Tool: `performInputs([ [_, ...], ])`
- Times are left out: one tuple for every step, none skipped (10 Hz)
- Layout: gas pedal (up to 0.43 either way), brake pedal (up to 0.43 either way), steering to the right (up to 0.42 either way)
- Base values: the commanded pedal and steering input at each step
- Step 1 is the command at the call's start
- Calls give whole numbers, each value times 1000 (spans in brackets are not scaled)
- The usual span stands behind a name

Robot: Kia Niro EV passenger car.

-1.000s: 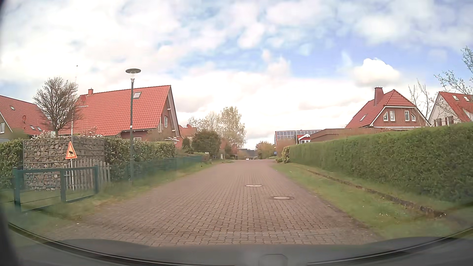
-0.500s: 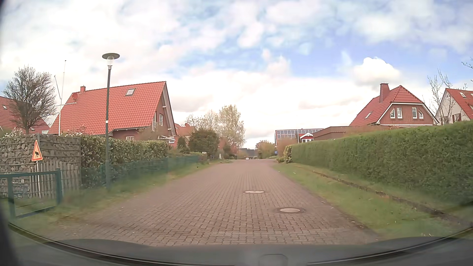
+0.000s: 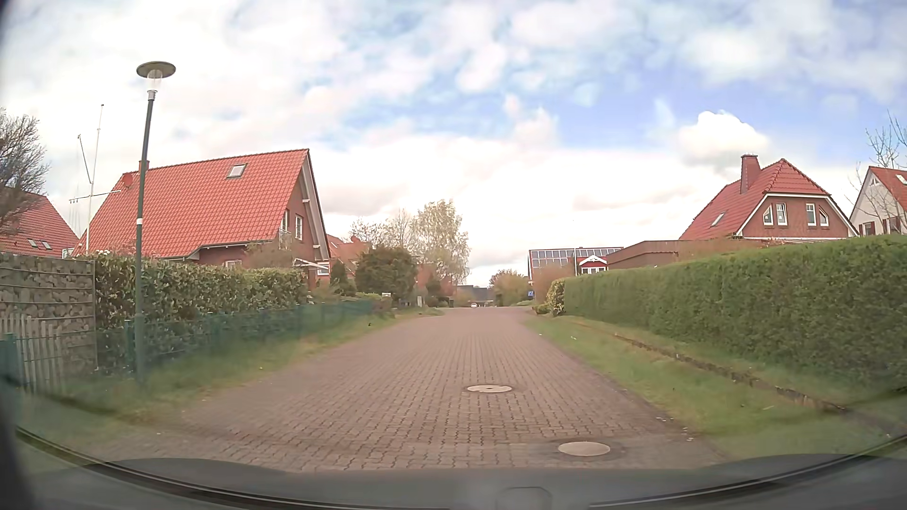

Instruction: Follow the waypoints while adhering to traffic rules and regulations

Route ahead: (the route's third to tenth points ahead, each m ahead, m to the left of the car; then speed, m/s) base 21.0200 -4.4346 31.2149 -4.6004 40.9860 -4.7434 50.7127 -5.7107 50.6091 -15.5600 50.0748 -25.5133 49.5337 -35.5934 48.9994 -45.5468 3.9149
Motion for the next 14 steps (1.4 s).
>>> performInputs([
  [118,0,0],
  [130,0,0],
  [130,6,0],
  [130,0,0],
  [130,0,0],
  [138,6,-1],
  [138,0,-1],
  [138,0,0],
  [138,0,-1],
  [150,0,-3],
  [150,6,-3],
  [150,0,-3],
  [150,0,-3],
  [150,0,-3],
])
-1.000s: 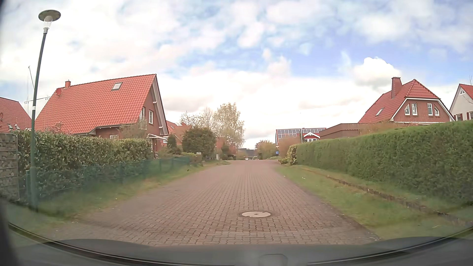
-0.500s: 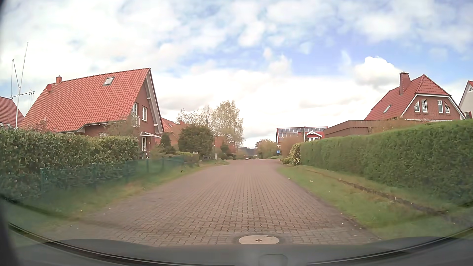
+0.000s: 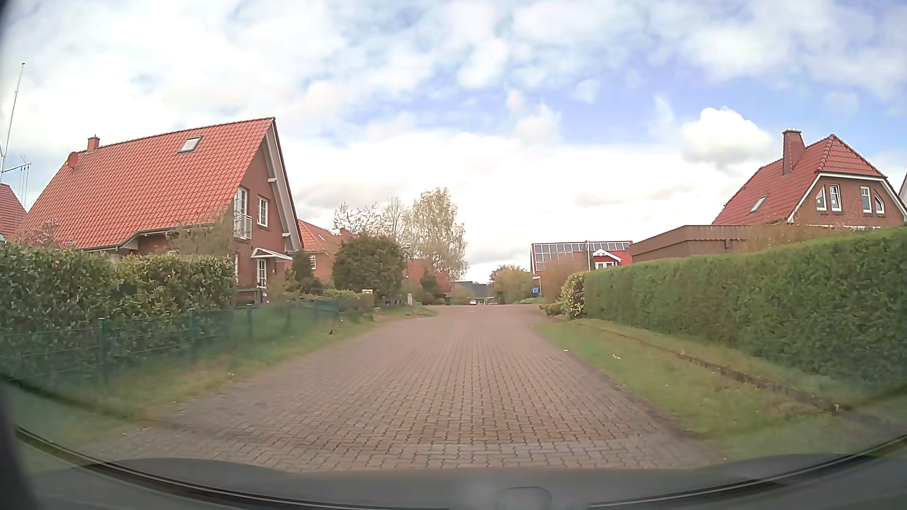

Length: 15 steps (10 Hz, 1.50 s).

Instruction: Follow the waypoints while adhering to traffic rules and regulations

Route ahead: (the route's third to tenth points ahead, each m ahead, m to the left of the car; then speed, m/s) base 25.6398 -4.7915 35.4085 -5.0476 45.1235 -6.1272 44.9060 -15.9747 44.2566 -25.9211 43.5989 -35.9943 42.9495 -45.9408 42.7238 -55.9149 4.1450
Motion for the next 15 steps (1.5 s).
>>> performInputs([
  [150,0,-3],
  [150,0,-3],
  [150,0,-4],
  [150,0,-5],
  [150,0,-5],
  [150,0,-5],
  [150,0,-5],
  [150,0,-5],
  [138,0,-5],
  [138,0,-5],
  [138,6,-5],
  [138,0,-6],
  [150,0,-6],
  [150,0,-5],
  [150,0,-5],
])
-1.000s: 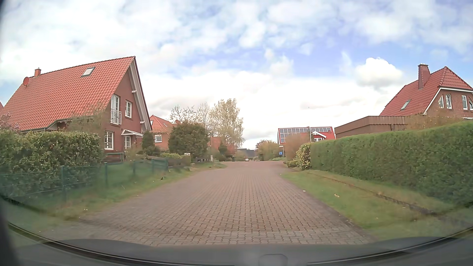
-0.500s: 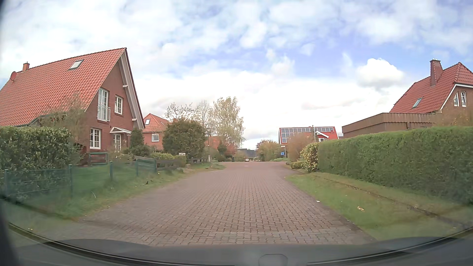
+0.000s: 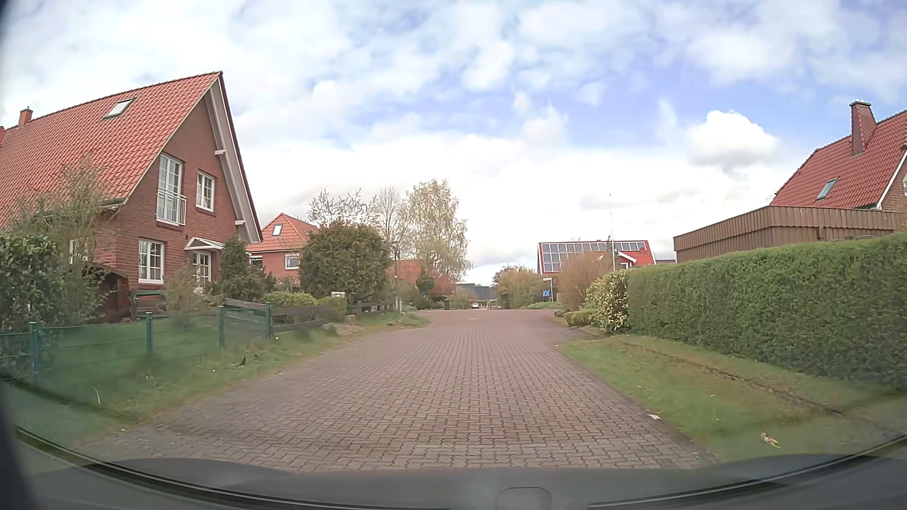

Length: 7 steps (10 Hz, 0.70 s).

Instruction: Follow the waypoints while adhering to traffic rules and regulations

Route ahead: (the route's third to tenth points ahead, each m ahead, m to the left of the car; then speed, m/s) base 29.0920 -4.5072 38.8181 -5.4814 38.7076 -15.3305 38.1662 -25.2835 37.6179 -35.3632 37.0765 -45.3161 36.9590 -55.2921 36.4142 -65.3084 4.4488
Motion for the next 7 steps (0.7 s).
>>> performInputs([
  [150,0,-6],
  [150,0,-6],
  [150,6,-5],
  [150,0,-5],
  [150,0,-3],
  [150,0,-2],
  [150,0,-2],
])
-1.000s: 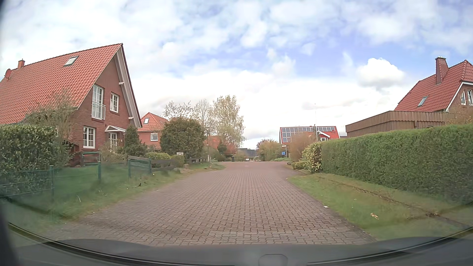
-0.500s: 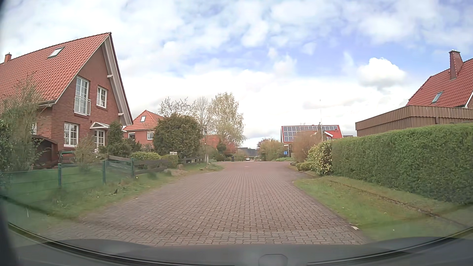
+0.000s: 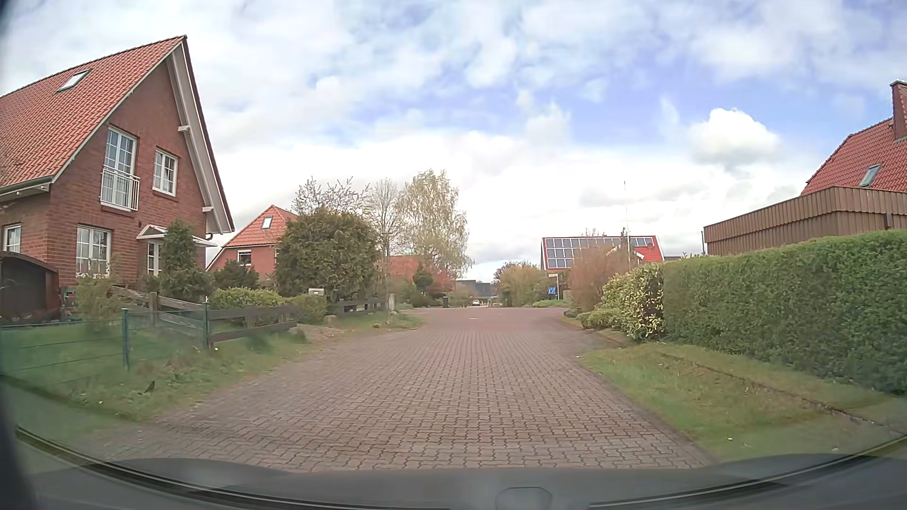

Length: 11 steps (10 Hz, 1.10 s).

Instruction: Follow the waypoints while adhering to traffic rules and regulations

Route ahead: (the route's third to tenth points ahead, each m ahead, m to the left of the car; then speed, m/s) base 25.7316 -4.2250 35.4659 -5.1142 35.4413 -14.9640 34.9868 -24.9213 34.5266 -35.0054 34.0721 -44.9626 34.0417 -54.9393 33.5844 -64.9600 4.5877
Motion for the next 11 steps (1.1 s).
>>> performInputs([
  [150,0,-1],
  [150,0,1],
  [150,0,2],
  [150,6,2],
  [150,0,2],
  [138,0,2],
  [138,0,3],
  [138,0,4],
  [130,0,4],
  [118,0,4],
  [118,0,5],
])
